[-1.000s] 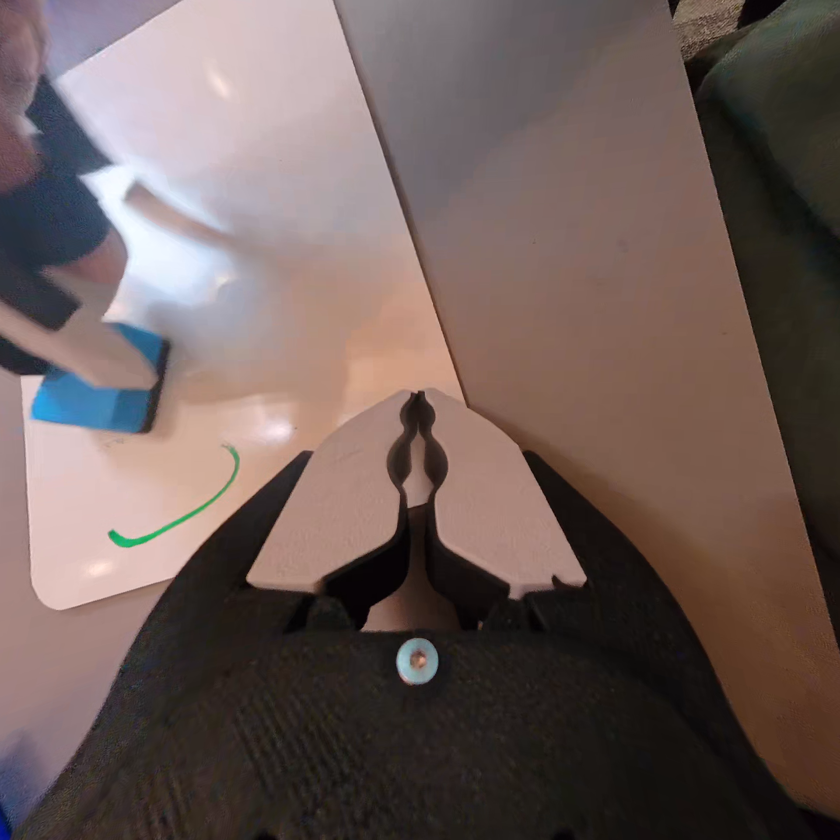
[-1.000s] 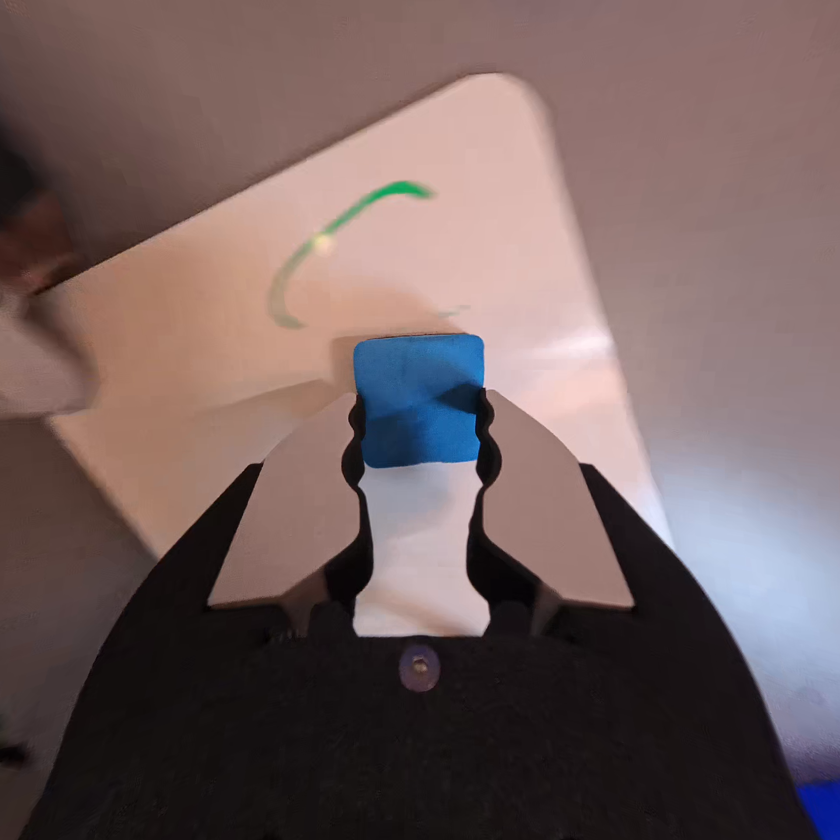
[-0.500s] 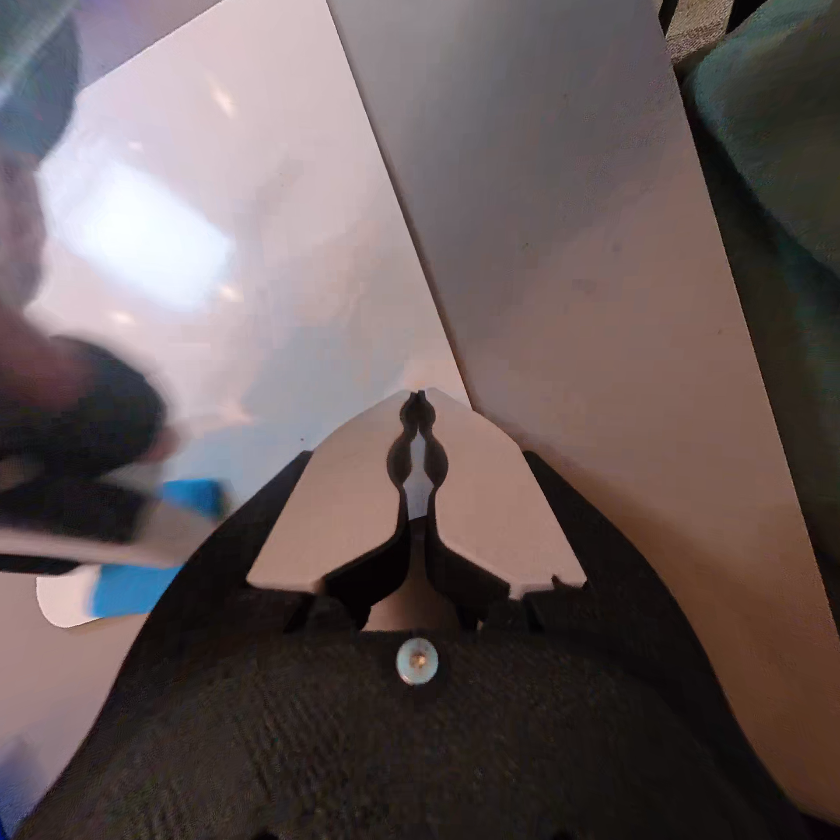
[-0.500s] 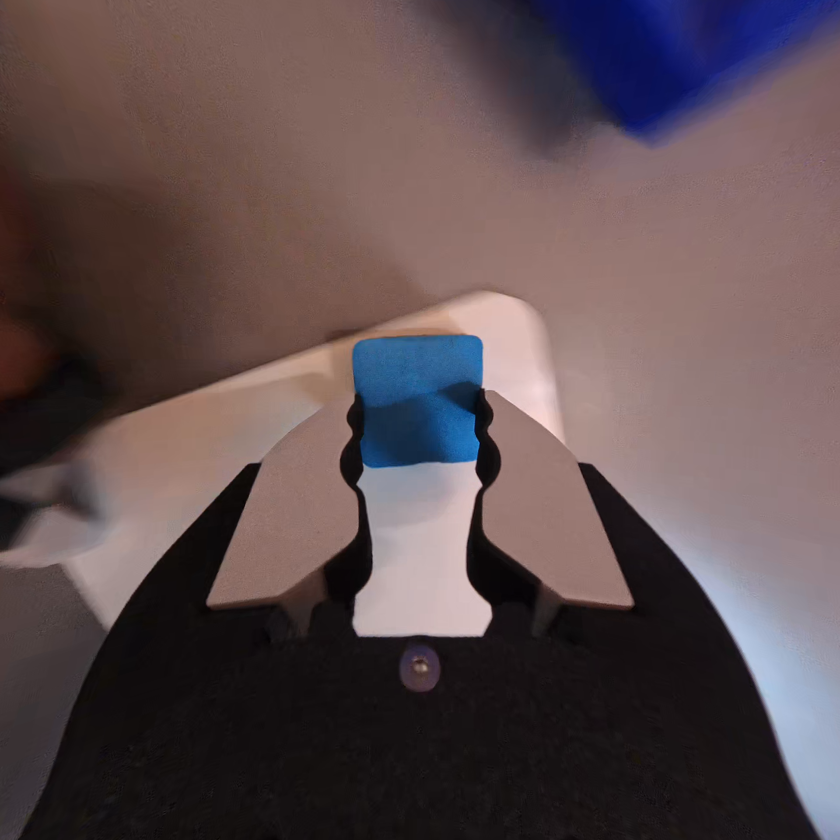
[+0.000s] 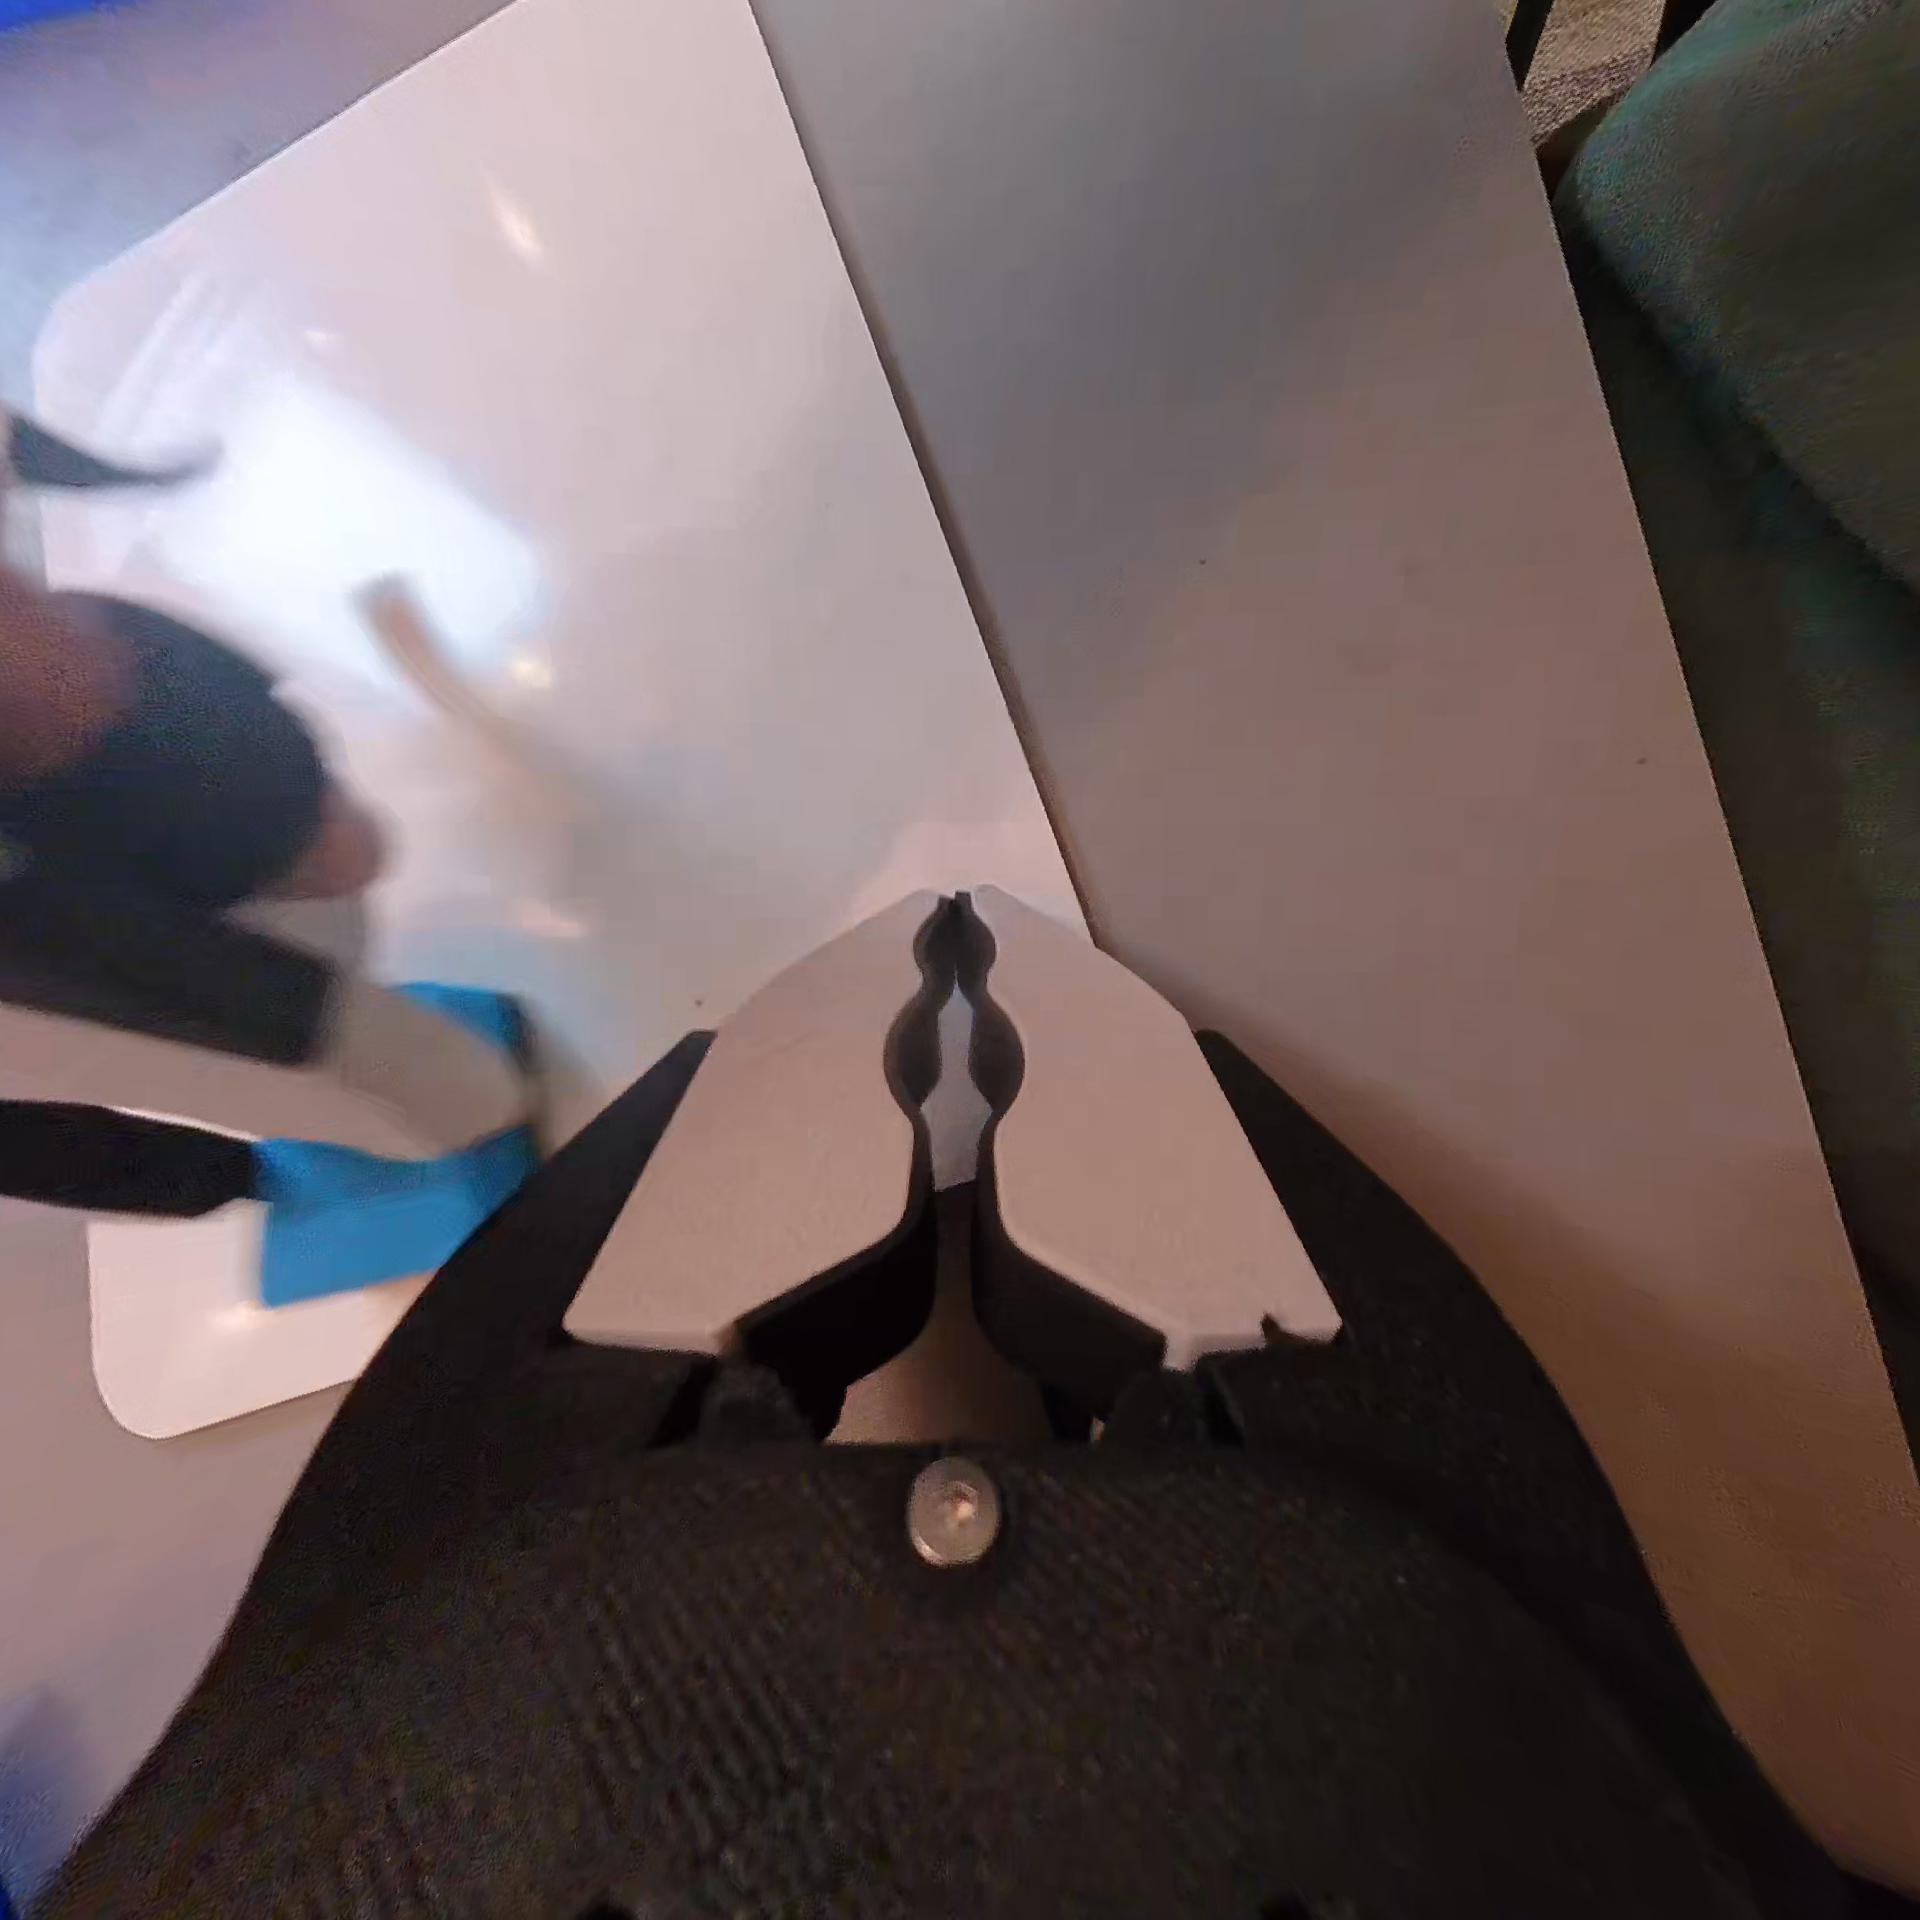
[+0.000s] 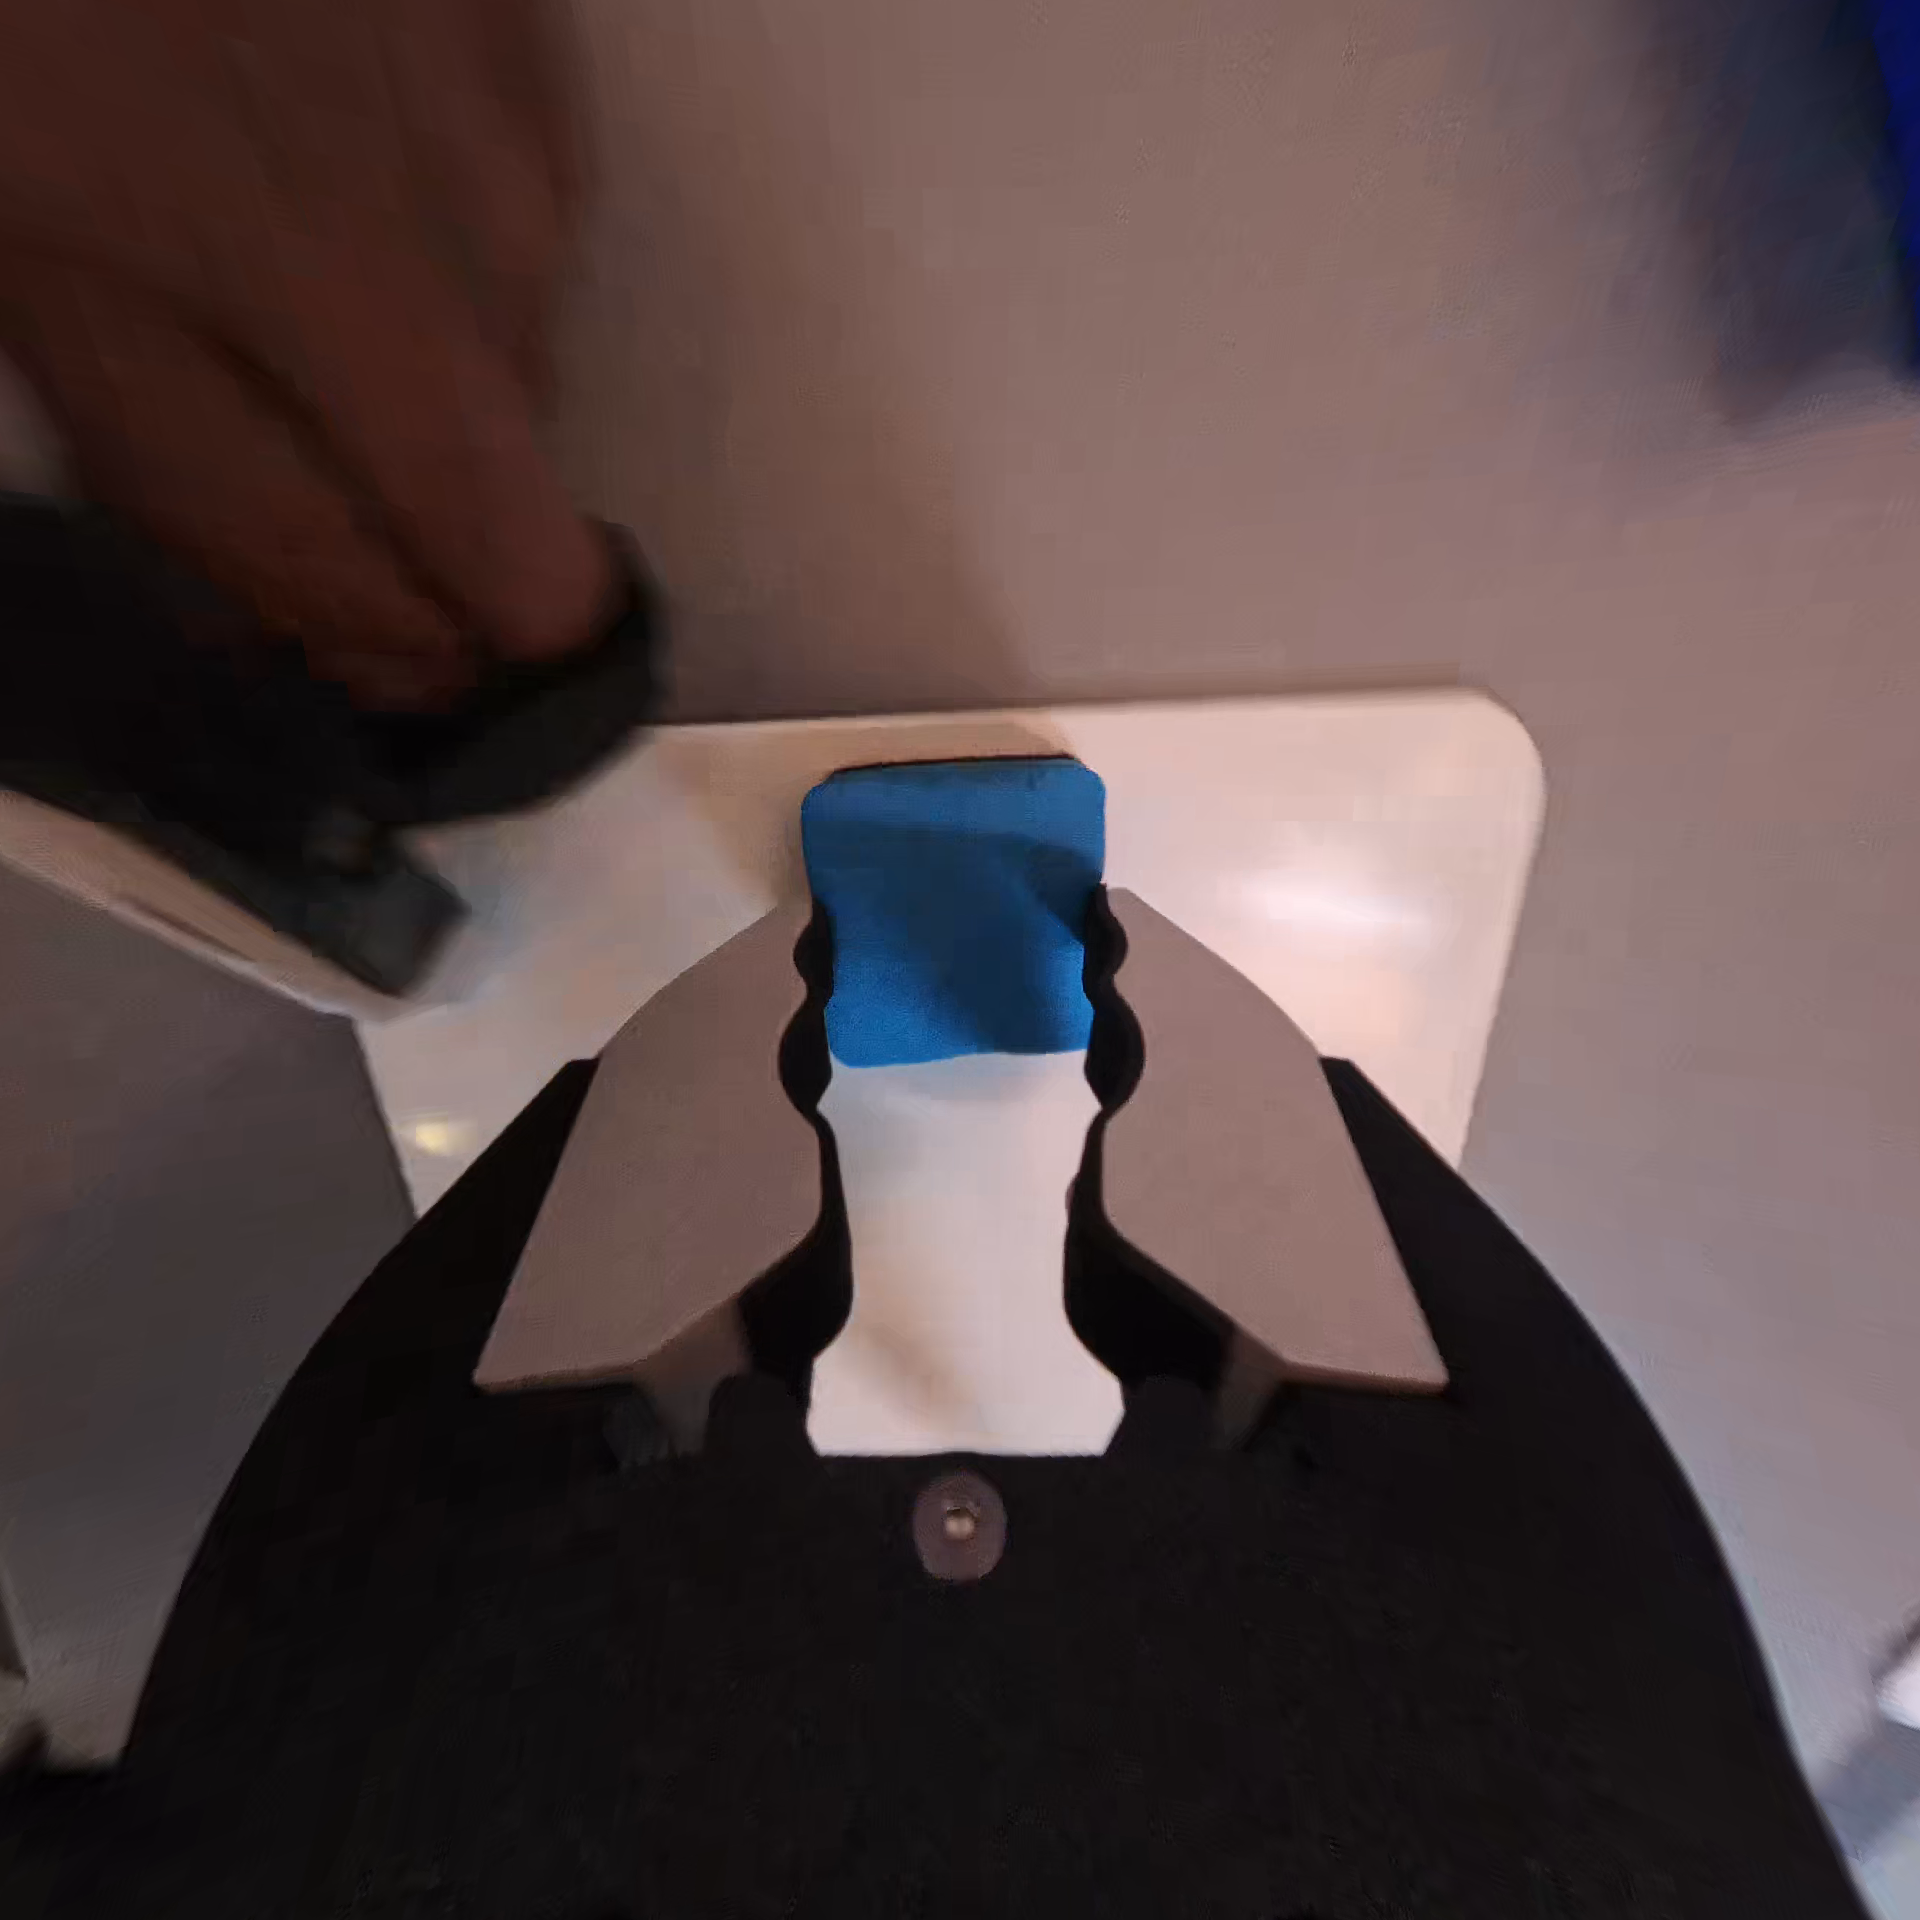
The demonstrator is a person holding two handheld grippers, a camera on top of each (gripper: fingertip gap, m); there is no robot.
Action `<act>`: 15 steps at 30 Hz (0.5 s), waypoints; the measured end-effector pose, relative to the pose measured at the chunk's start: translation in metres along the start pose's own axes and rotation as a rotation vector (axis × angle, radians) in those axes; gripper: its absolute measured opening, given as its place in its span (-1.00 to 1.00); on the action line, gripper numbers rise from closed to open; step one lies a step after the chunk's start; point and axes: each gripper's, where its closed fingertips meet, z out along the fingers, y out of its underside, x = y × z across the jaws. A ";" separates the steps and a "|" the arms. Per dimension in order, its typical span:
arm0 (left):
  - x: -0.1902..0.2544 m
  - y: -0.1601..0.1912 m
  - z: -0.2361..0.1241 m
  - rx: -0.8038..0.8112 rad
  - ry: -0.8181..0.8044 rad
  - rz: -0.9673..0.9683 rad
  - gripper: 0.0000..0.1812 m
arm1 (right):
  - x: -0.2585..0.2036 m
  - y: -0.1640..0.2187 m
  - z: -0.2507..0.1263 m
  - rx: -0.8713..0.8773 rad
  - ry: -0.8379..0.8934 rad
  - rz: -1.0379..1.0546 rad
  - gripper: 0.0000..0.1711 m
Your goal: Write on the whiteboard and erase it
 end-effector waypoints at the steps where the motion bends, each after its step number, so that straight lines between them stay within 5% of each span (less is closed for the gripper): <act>1: 0.000 0.000 0.000 -0.002 0.001 0.000 -1.00 | -0.010 -0.005 0.001 -0.039 -0.007 -0.076 -0.44; 6: 0.003 0.000 -0.001 -0.002 -0.007 0.003 -0.99 | 0.073 -0.013 0.005 0.101 0.078 0.173 -0.44; 11: 0.001 0.002 -0.002 -0.004 -0.004 -0.002 -0.99 | -0.054 0.009 -0.005 0.066 -0.062 -0.036 -0.44; 15: 0.007 0.000 -0.002 0.000 0.010 0.003 -0.99 | -0.027 0.006 -0.003 0.075 0.017 0.027 -0.44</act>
